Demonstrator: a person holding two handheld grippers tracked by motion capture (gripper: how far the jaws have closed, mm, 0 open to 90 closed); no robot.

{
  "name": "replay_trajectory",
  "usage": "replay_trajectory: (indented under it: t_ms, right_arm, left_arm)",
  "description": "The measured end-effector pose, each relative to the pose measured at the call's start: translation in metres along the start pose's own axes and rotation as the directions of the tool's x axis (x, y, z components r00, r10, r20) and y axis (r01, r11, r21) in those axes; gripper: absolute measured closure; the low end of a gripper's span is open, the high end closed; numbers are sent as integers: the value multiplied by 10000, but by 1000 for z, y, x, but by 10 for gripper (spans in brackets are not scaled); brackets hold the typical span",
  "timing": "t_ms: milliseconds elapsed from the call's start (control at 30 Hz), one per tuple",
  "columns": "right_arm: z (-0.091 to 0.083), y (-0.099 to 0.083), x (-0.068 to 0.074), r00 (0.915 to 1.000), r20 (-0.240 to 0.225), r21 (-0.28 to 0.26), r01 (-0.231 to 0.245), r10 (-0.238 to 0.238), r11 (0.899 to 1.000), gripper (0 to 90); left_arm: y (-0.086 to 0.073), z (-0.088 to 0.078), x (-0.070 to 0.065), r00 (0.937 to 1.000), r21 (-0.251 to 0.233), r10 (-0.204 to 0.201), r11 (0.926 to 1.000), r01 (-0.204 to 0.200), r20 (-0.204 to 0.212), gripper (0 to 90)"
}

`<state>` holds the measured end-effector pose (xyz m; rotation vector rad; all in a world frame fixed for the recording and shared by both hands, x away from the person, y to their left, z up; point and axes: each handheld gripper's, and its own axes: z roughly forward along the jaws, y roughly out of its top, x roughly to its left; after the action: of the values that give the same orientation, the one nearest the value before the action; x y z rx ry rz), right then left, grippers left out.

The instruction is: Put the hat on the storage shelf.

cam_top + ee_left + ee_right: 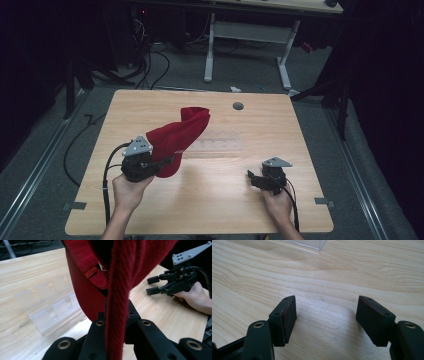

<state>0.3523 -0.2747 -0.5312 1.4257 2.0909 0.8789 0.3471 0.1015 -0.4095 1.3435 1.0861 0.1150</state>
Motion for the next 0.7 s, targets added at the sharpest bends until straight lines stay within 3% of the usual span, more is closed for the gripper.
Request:
replay_trajectory:
  t_ms: [200,367,700]
  right_arm:
    - [1,1,0,10000,-5,1,-49,49,10000,330]
    - [1,1,0,10000,-13,1,-81,81,10000,328]
    - [1,1,0,10000,13,6,-44,44,10000,329]
  left_arm:
    - [12,-3,1,9991,-187,187,9996,-194,-387,849]
    - [20,-2,4,9985,-559,56,9984,-86,-536,850]
    - [35,10,10,9990,-1153,-238,9931,191,-390,850]
